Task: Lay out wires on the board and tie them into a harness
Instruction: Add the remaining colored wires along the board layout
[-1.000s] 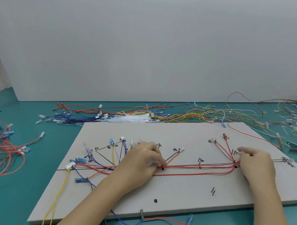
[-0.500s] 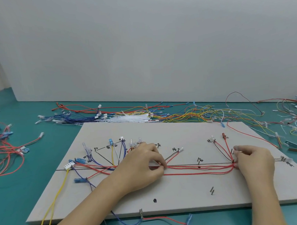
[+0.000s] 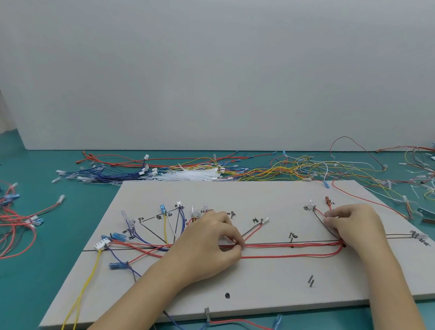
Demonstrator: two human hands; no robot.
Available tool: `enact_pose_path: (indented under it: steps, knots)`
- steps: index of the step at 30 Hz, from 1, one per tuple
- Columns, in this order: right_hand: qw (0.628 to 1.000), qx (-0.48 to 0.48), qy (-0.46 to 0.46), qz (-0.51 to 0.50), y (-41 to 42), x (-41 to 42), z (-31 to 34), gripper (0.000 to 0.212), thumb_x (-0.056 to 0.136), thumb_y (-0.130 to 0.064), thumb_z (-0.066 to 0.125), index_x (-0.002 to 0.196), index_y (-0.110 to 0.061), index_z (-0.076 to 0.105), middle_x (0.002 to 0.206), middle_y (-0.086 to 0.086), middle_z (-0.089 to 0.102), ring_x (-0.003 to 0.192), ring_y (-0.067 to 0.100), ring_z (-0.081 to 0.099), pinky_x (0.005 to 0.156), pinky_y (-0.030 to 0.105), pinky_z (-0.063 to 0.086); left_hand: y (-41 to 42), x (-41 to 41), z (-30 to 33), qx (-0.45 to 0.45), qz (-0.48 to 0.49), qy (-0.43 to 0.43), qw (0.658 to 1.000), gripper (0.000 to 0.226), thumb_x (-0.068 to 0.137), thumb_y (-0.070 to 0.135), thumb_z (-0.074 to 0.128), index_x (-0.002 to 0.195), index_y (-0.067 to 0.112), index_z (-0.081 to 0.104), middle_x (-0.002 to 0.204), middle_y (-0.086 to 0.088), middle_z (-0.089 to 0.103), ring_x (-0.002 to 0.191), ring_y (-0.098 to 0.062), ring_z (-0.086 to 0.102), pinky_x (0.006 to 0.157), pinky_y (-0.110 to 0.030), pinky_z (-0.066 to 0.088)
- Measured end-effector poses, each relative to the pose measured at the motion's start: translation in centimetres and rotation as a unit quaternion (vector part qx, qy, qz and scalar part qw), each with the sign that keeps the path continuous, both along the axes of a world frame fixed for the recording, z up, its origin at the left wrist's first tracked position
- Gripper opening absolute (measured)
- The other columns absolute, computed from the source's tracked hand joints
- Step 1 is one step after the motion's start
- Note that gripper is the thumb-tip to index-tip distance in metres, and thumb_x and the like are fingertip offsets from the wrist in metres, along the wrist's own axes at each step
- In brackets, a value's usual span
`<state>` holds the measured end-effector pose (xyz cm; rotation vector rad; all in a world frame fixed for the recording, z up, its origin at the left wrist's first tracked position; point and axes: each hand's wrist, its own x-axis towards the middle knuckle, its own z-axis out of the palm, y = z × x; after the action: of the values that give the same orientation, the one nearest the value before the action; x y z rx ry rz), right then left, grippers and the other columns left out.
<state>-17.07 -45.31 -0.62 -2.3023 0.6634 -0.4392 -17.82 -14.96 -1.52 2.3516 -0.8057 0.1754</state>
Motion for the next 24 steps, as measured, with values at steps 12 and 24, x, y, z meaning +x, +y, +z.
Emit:
enact_pose_path:
  steps: [12, 24]
  knots:
    - [0.998, 0.054, -0.019, -0.026, -1.4, 1.1, -0.7, 0.013, 0.086, -0.012, 0.07, 0.073, -0.014, 0.067, 0.075, 0.001, 0.063, 0.074, 0.022, 0.054, 0.069, 0.032, 0.041, -0.1, -0.1, 0.0, -0.006, 0.003, 0.009, 1.0, 0.018, 0.081, 0.037, 0.056, 0.089, 0.038, 0.073, 0.087, 0.02, 0.053, 0.095, -0.001, 0.046, 0.086, -0.027, 0.042]
    - [0.995, 0.096, -0.023, -0.027, -1.5, 1.0, -0.7, 0.013, 0.087, -0.012, 0.068, 0.074, -0.01, 0.066, 0.077, 0.005, 0.061, 0.077, 0.027, 0.053, 0.071, 0.033, 0.04, 0.0, -0.2, 0.2, -0.002, 0.005, 0.02, 1.0, 0.016, 0.085, 0.035, 0.058, 0.09, 0.037, 0.073, 0.089, 0.019, 0.054, 0.095, -0.001, 0.048, 0.086, -0.027, 0.043]
